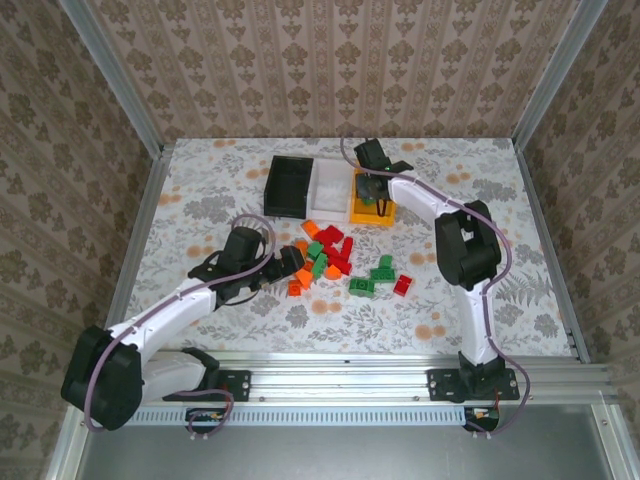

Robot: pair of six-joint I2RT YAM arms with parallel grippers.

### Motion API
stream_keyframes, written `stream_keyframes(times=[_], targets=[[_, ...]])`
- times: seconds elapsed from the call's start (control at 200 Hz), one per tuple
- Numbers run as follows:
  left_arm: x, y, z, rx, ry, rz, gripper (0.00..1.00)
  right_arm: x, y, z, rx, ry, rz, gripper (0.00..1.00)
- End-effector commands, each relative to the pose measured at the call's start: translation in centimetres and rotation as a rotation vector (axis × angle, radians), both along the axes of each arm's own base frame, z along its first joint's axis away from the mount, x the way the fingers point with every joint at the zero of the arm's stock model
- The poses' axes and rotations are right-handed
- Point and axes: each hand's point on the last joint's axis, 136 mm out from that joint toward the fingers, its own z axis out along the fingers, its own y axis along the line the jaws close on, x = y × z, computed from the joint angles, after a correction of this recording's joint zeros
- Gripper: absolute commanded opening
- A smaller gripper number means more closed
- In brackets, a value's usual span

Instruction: Sort the legos into containers by color

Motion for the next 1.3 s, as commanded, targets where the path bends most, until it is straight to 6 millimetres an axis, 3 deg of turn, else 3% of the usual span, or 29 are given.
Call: stream_keyframes(times=[0.0,0.18,0.3,0.375,0.5,0.65,0.82,0.985,1.295], targets=[[0.5,-0.4,0.4,0.003,-0.011,-0.017,1.00,-0.2,-0.7,2.0,-0.041,0.001,0.011,0.61],[0.5,-0.8,0.6,-0.013,-0.010,-0.030,1.00,-2.3,-1.3,5.7,-0.029,-0.070,0.008,0.62],[0.4,-0.6,0.5,-0.018,-0.019,-0.021,1.00,-6.6,-0.9,7.0,-0.006,-0.098,0.021,0.60],[0.2,-0.5,0.4,-0.029,-0.023,-0.015,1.00,-10.2,-1.1,5.9,-0.011,-0.075,0.010,0.60],[-0.2,-0.4,0.2,-0.041,-0.030,-0.010,1.00,-15.8,-2.0,2.0,0.020,0.007,-0.049,0.63],[-0.4,-1.1,0.0,-0.013,-0.049,-0.019,1.00,-20.1,-1.8,-2.1,0.134,0.087,-0.110,0.68],[-0.8,-3.0,0.3,0.029,-0.067,-0.076,1.00,-21.0,-2.1,-4.6,0.149,0.127,-0.155,0.69],[-1.2,-3.4,-0.3,0.013,-0.051,-0.074,1.00,-20.6,-1.8,-7.1,0.130,0.174,-0.160,0.65],[-1.7,-2.5,-0.4,0.031,-0.054,-0.062,1.00,-19.8,-0.8,-8.2,0.137,0.181,-0.151,0.41]])
